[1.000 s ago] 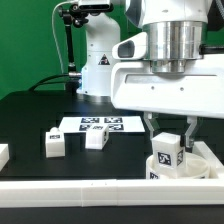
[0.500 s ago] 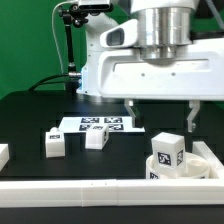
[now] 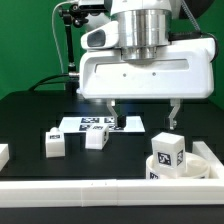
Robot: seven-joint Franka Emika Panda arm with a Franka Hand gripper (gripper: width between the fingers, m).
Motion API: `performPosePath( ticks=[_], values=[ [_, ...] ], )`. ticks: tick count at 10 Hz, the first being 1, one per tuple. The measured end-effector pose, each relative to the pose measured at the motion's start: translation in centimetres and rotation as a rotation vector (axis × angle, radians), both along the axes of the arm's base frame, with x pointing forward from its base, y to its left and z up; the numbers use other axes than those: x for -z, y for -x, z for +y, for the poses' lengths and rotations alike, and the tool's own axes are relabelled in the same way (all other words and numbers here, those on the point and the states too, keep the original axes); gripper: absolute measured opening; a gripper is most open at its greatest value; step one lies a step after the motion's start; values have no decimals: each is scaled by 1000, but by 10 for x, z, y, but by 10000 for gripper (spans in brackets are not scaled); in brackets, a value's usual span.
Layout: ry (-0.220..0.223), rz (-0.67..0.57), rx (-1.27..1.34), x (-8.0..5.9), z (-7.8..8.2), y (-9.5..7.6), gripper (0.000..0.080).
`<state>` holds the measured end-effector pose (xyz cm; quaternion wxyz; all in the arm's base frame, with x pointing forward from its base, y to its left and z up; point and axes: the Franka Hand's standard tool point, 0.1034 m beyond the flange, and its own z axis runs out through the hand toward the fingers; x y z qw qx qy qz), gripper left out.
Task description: Assemble stool
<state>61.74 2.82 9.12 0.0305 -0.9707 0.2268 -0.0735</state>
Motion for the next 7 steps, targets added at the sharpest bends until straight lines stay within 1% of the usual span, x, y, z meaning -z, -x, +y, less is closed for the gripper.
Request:
performPosePath(
  ticks=[2,3,5,6,7],
  values=[
    [4,-1,-20,2,-2,2,649],
    [13,5,-56,7,-6,10,649],
    [29,22,-114,22,-10,39,649],
    [38,26,-145,27,-15,49,649],
    [55,14,-200,33,-31,55,649]
  ],
)
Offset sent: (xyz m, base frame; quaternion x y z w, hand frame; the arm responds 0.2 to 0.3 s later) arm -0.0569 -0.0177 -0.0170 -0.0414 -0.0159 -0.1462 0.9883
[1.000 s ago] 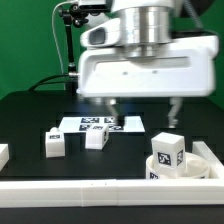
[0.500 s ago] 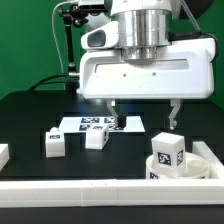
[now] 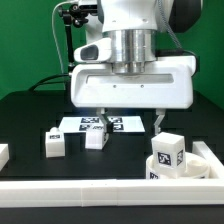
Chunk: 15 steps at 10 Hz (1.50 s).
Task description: Assemble stool
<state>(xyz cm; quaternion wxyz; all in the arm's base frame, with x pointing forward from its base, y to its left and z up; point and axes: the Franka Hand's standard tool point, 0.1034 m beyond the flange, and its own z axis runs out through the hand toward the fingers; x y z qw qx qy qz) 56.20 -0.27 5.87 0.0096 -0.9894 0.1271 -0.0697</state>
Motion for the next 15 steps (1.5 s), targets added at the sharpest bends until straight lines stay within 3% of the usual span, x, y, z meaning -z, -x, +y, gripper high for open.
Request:
performPosePath(
  ticks=[1,6,10,13,15],
  values=[
    [-2,4,5,4,-20,5,649],
    [-4,8,20,5,-22,8,649],
    [7,68,56,18,-57,58,649],
    [-5,98,56,20,-57,60,649],
    [-56,230,59,20,-52,68,649]
  ],
)
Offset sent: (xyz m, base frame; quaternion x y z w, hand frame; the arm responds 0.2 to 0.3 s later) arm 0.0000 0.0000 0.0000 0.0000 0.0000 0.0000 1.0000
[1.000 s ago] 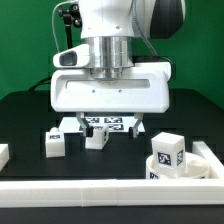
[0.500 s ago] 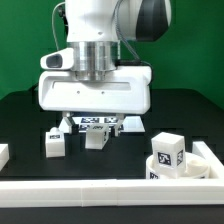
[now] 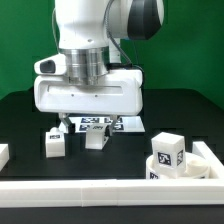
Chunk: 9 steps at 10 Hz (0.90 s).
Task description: Assemble stool
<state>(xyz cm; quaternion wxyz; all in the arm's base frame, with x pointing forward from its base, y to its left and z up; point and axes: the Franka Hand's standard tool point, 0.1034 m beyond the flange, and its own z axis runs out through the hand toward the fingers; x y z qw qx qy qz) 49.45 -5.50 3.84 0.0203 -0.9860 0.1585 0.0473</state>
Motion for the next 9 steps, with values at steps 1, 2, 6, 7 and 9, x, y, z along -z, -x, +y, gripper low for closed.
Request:
performPosePath(
  ticks=[1,2,6,7,9],
  values=[
    [-38,88,3,-1,3,5,649],
    [-67,154,4,-4,4,6,649],
    [-150,368,-13,2,2,7,649],
    [-178,424,-32,4,2,14,649],
    [-230,554,-44,6,3,21,649]
  ],
)
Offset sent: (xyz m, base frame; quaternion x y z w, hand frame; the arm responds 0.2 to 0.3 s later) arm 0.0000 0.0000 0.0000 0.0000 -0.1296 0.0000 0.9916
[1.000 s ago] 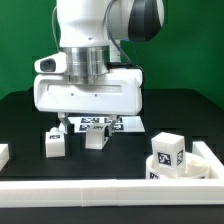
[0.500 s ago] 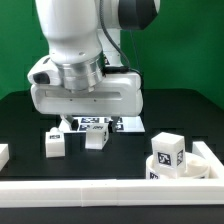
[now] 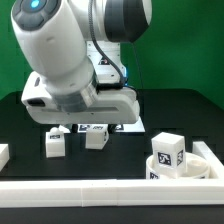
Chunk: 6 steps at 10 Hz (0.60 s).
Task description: Assemble stool
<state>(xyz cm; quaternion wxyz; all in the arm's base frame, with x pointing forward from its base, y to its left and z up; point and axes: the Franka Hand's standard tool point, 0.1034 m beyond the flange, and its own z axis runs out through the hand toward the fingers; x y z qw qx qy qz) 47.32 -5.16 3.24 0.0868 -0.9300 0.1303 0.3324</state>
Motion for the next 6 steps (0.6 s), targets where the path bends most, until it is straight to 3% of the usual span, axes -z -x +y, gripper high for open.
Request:
performPosePath(
  ticks=[3,6],
  values=[
    [-31,157,5,5,4,5,649],
    [-21,173,14,13,5,10,649]
  ],
)
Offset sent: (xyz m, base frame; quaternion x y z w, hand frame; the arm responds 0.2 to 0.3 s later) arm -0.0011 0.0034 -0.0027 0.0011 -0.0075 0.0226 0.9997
